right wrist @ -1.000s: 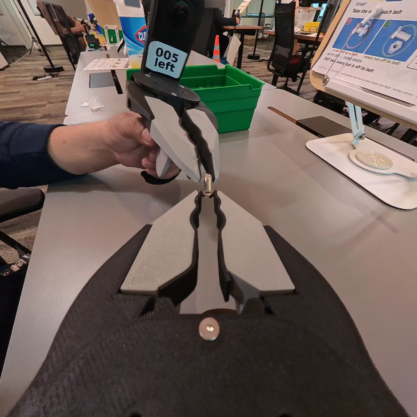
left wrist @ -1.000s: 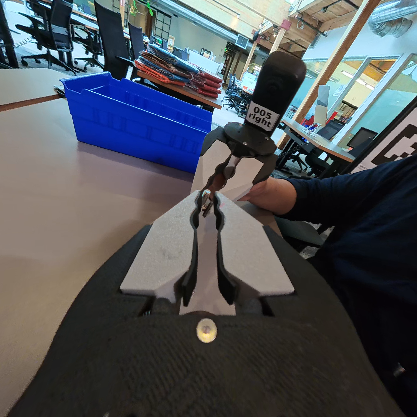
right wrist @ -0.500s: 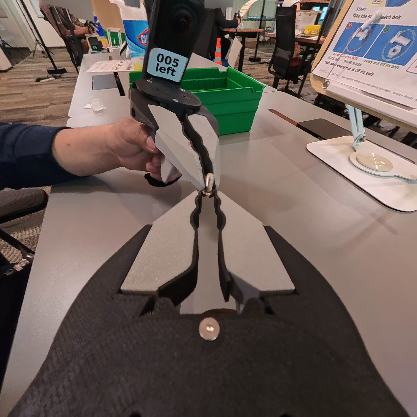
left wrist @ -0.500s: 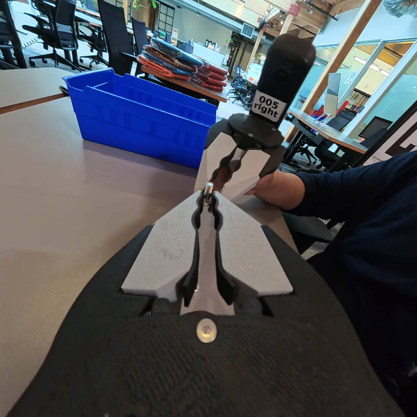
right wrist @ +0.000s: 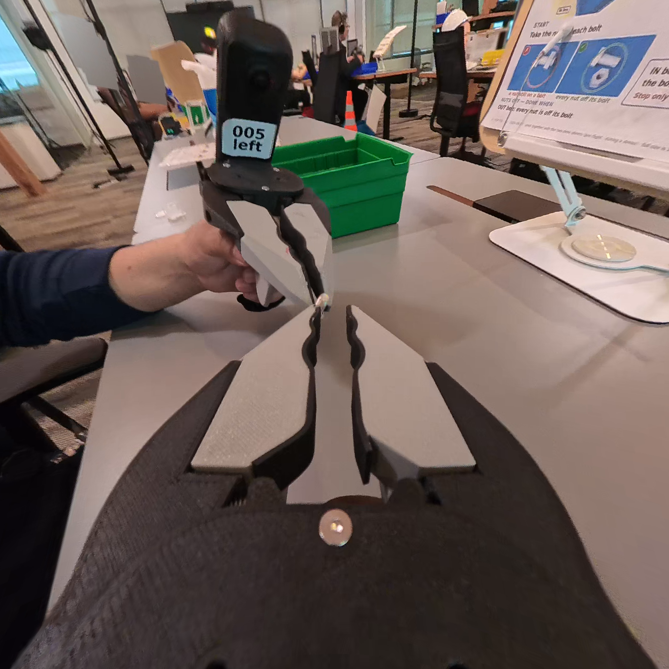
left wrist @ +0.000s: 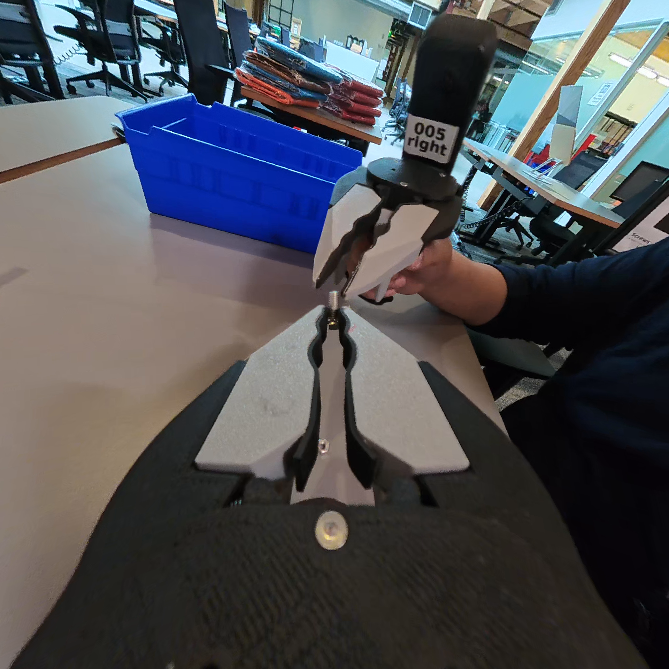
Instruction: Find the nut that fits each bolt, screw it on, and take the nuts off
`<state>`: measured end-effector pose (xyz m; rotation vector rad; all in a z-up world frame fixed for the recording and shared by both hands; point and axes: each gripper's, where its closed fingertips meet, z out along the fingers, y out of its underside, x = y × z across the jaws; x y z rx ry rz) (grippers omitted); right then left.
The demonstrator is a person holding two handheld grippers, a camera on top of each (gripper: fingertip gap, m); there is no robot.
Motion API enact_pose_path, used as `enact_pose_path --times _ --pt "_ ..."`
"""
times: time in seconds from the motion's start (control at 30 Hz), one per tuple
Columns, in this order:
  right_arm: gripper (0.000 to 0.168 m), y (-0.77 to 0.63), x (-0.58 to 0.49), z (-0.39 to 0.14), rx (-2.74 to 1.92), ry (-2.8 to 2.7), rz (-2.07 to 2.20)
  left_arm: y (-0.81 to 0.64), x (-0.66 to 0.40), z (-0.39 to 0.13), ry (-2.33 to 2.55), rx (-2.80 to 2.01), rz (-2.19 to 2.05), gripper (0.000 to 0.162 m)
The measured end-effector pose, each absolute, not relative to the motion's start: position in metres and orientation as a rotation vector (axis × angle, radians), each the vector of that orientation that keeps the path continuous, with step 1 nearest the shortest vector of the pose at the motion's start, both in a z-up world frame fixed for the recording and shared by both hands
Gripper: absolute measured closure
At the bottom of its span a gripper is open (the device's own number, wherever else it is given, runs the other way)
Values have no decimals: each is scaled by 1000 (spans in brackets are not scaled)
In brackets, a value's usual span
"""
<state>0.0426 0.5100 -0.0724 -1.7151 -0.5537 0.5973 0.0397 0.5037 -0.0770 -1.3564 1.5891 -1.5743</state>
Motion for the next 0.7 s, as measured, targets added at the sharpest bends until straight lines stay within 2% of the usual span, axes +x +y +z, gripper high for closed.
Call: enact_pose_path --times 0.23,0.7 --pt "165 507 34 -76 -1729 -542 727 497 42 -83 1641 -1339 -1518 159" --pt "166 506 33 -75 -1734 -497 824 497 42 -81 1641 -1315 -1507 159"
